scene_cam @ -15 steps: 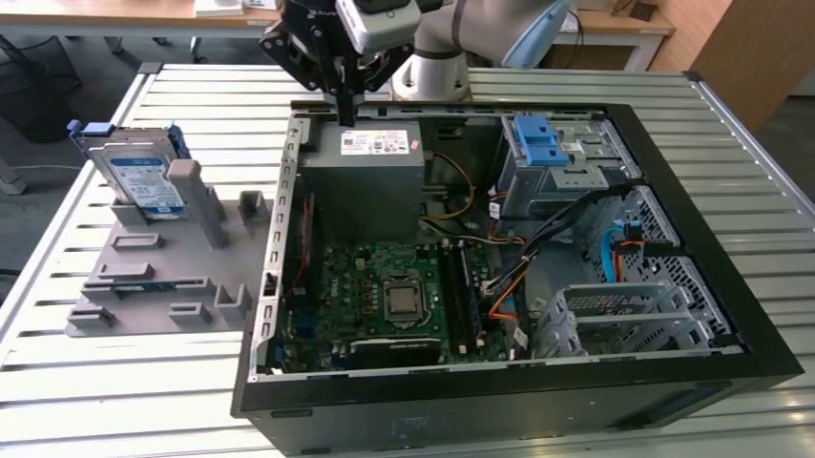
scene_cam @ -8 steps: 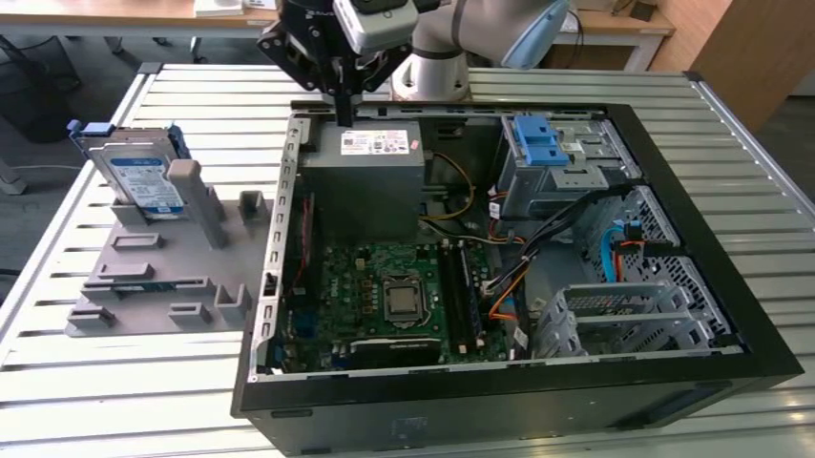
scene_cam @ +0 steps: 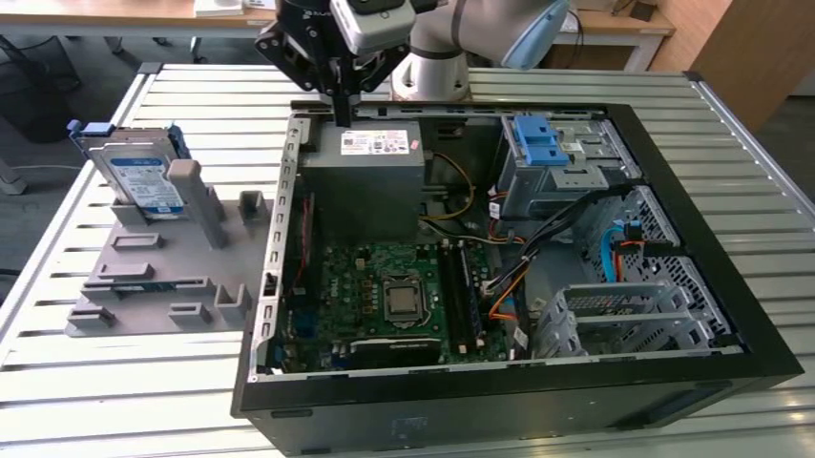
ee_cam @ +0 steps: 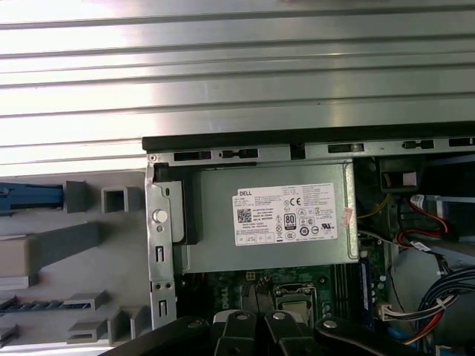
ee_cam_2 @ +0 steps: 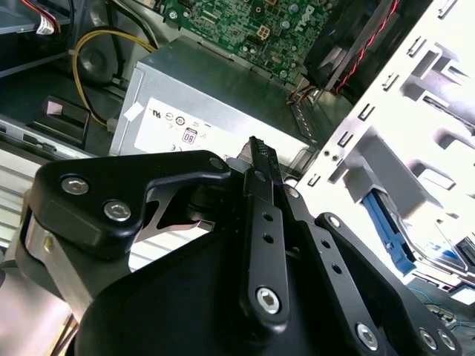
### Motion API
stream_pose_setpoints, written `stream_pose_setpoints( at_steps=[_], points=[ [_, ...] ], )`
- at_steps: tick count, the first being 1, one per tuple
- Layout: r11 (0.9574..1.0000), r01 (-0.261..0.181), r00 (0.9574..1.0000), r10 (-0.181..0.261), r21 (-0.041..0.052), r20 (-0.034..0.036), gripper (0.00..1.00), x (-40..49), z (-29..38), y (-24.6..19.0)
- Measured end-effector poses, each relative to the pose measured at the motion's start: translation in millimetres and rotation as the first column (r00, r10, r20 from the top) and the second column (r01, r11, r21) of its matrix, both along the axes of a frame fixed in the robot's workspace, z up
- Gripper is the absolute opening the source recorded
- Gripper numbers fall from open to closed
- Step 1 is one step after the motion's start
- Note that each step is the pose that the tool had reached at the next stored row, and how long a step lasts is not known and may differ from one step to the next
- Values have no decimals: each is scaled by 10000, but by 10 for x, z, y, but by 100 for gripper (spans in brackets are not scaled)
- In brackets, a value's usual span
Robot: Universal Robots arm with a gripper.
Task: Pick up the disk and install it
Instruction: 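Reach for the disk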
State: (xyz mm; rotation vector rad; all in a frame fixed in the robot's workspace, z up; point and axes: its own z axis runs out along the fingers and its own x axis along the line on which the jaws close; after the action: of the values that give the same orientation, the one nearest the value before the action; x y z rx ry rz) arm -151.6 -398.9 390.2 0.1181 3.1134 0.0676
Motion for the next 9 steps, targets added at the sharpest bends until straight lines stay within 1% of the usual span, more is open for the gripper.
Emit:
stream_pose_setpoints(
  at_steps=[9],
  points=[
    [10000,-1,10000,1,0,-1,11,-25,-3,0]
  ],
)
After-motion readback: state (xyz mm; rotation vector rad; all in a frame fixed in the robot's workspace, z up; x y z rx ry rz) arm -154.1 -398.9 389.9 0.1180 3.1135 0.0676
